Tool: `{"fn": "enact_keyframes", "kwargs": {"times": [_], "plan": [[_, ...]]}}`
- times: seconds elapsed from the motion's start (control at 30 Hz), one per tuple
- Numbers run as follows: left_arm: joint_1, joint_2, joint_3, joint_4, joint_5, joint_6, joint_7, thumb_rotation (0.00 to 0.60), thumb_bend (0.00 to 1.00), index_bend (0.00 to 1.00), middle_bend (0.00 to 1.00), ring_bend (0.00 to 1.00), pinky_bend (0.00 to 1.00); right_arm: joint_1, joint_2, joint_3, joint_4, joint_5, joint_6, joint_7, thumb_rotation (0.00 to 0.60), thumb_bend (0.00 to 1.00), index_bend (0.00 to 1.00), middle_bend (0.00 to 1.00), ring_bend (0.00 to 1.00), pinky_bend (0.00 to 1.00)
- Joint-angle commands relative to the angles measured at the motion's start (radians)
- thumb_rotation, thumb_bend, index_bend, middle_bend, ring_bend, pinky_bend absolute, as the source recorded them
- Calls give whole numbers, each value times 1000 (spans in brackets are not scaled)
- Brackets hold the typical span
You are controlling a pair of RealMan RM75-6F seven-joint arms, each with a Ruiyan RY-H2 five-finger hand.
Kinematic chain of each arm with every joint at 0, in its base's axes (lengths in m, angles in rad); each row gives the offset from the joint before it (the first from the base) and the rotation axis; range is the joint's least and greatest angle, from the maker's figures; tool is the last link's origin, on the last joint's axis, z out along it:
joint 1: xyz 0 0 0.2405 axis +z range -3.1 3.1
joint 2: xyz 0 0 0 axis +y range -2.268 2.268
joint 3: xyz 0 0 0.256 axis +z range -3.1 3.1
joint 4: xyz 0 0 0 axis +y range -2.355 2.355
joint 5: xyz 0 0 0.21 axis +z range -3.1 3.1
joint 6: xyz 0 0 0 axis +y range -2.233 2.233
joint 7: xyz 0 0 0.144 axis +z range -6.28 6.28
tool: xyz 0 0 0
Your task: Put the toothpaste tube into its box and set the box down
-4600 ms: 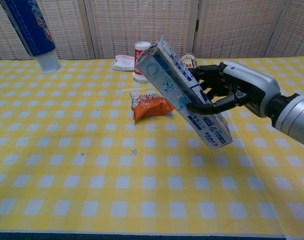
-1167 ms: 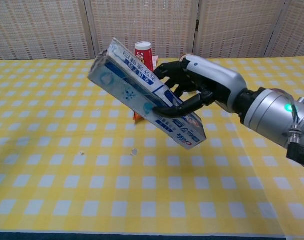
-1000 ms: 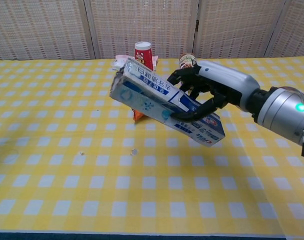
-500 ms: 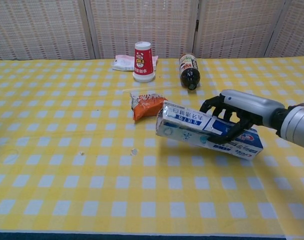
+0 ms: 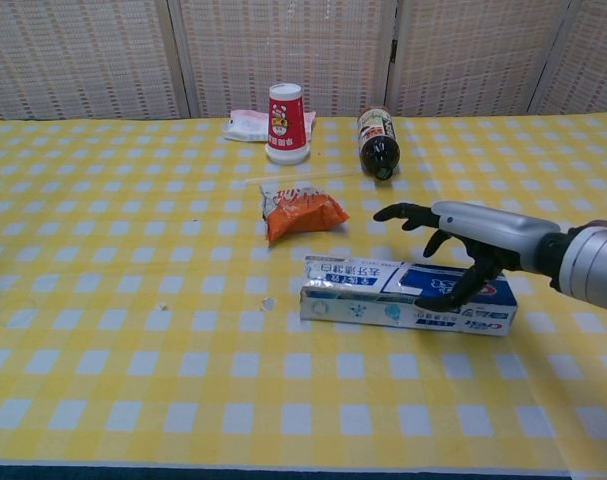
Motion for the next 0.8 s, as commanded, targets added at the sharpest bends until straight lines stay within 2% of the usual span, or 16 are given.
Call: {"fn": "enact_keyframes", "kwargs": {"times": [0.03,0.13,0.2,0.3,0.37,0.43,0.53,0.63,0.8], "plan": [[24,16,9,-28,-13,6,24,600,199,174,520,416,356,-24,68,-19,-83,-23,27,-14,600,325,0,0,22,135],[49,19,16,-38,4,50,32,600,199,174,520,416,355,-73,131,-53,-157,-69,119,-91,600,325,0,0,0,40],[64,26,32,-45,25,68,35,600,199,173,519,414,344,-124,161,-90,-196,-98,211,-222,600,325,0,0,0,3],[85,44,61,-59,50,75,37,600,199,174,495,387,303,-212,179,-144,-251,-142,353,-390,600,325,0,0,0,0],[96,58,84,-68,63,67,26,600,199,171,450,333,246,-273,185,-181,-261,-191,445,-440,600,325,0,0,0,0],[102,78,109,-78,70,41,10,600,199,153,313,188,104,-318,188,-206,-252,-234,512,-442,600,325,0,0,0,0],[99,131,142,-130,80,-10,24,600,194,102,128,23,0,-370,197,-229,-220,-284,584,-406,600,326,0,0,0,0],[106,153,152,-158,105,3,39,600,187,63,49,0,0,-398,204,-229,-191,-294,613,-373,600,325,0,0,0,0],[124,164,156,-177,149,50,46,600,185,22,4,0,0,-413,237,-216,-203,-300,612,-350,600,325,0,0,0,0]]}}
